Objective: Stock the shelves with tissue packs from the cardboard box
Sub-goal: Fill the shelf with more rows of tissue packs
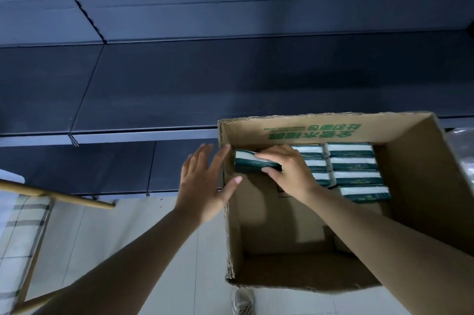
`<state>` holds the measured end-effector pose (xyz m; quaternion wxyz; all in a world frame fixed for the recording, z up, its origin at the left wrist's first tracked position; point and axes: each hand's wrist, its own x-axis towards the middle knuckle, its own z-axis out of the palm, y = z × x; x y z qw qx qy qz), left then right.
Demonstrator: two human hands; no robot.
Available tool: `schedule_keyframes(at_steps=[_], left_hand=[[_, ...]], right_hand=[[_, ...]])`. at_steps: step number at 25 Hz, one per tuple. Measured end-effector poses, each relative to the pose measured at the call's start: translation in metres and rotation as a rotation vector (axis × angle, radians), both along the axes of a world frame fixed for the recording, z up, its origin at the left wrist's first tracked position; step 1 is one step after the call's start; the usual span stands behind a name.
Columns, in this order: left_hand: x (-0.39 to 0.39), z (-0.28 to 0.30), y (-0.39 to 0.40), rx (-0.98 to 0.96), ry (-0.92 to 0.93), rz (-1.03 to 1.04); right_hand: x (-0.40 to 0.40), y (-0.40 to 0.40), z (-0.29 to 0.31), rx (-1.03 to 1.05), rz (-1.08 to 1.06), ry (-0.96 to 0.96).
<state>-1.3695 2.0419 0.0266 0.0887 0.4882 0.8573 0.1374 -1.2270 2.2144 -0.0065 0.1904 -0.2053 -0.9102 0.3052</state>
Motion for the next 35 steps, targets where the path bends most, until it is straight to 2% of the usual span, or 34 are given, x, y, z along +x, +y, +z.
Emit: schedule_keyframes(at_steps=[2, 6, 14, 18, 24, 35], left_hand=[[0.003, 0.016, -0.004, -0.047, 0.058, 0.002], [0.03, 0.066, -0.018, -0.007, 0.107, -0.011], [0.12, 0.206, -0.003, 0.131, 0.171, -0.088], [0.162, 0.253, 0.025, 0.236, 0.196, -0.159], [0.209, 0.303, 0.081, 0.263, 0.293, -0.201], [0.292, 0.4, 0.212, 0.451, 0.447, -0.008]], right_hand=[[0.016, -0.008, 0.028, -0.055, -0.041, 0.038], [0.062, -0.025, 0.105, -0.162, -0.189, 0.043], [0.174, -0.048, 0.29, -0.016, -0.226, 0.074], [0.218, -0.042, 0.346, 0.021, -0.191, 0.053], [0.27, 0.005, 0.396, 0.054, -0.203, 0.134], [0.357, 0.161, 0.507, 0.132, -0.028, 0.202]])
